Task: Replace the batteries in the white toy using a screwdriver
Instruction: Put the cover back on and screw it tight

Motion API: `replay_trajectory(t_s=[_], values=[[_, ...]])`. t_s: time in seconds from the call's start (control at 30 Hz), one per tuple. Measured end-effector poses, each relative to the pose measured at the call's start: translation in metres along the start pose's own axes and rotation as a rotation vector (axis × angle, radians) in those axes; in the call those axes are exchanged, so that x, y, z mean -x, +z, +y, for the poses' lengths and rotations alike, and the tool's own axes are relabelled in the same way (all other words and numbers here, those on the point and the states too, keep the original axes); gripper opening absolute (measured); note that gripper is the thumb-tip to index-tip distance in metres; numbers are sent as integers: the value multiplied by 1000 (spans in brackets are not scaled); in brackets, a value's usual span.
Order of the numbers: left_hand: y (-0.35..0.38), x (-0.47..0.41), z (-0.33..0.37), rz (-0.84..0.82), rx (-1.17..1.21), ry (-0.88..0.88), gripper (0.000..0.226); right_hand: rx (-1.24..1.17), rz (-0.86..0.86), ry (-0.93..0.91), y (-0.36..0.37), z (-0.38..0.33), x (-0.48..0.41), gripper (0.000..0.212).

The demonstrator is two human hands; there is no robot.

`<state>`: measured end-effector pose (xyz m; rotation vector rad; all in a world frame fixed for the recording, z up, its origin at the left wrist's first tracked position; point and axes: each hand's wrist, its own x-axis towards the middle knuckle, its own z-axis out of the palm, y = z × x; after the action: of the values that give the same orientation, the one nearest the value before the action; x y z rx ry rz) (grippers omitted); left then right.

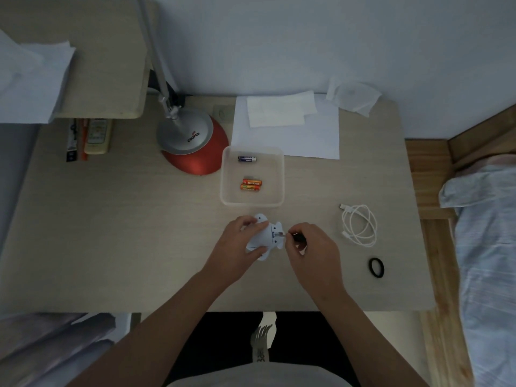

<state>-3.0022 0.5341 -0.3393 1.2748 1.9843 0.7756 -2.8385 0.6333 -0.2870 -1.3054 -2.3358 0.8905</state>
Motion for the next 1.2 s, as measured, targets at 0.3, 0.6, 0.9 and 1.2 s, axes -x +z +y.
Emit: replay_trajectory(t_s=[0.3,0.6,0.9,1.2], values=[[2,-1,0,4,-29,12,56,407,-57,-138,9,-10,-18,15],[3,-2,2,-2,-40,6,55,468,31,-236,11,-26,-13,38],[4,-4,4,-11,-49,-8,53,411,-54,-174,9,-25,-10,9],[3,-3,0,-6,-36,-10,56,354,-67,-99,7,-18,-9,30]])
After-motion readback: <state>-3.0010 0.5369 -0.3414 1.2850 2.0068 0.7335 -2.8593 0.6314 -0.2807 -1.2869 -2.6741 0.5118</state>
